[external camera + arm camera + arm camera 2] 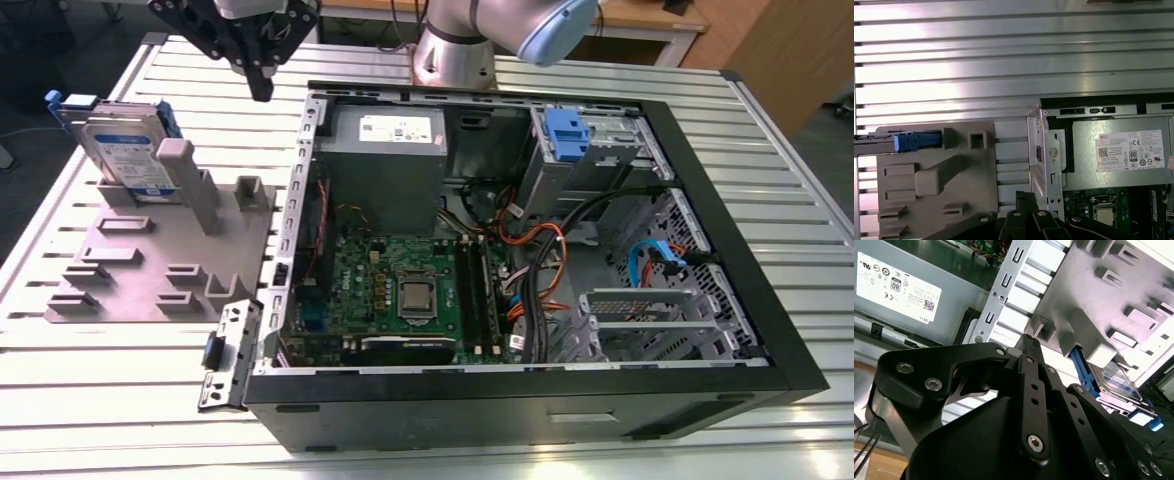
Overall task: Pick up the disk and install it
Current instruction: 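Reach for the disk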
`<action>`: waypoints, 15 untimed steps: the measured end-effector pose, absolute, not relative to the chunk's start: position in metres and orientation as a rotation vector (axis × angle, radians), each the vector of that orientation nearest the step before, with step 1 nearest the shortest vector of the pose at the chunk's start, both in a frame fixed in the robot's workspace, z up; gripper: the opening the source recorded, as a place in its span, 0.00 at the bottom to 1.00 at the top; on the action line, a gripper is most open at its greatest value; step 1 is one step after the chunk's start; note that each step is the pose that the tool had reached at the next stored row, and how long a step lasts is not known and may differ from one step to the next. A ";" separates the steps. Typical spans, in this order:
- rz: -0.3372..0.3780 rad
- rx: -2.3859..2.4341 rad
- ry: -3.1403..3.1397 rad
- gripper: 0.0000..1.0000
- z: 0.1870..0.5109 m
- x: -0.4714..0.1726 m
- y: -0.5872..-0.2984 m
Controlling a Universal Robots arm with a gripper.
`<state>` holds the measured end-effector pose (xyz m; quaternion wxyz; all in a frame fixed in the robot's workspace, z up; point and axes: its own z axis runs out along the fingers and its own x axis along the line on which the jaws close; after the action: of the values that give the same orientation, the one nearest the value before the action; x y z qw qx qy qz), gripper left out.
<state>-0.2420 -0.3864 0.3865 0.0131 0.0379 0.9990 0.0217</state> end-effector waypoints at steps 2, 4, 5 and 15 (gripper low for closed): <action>0.068 0.118 3.112 0.11 0.386 -0.243 -0.386; 0.068 0.118 3.112 0.11 0.386 -0.243 -0.386; 0.068 0.118 3.113 0.11 0.386 -0.243 -0.386; 0.068 0.118 3.113 0.11 0.386 -0.246 -0.386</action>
<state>-0.2456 -0.3863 0.3862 0.0130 0.0379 0.9990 0.0217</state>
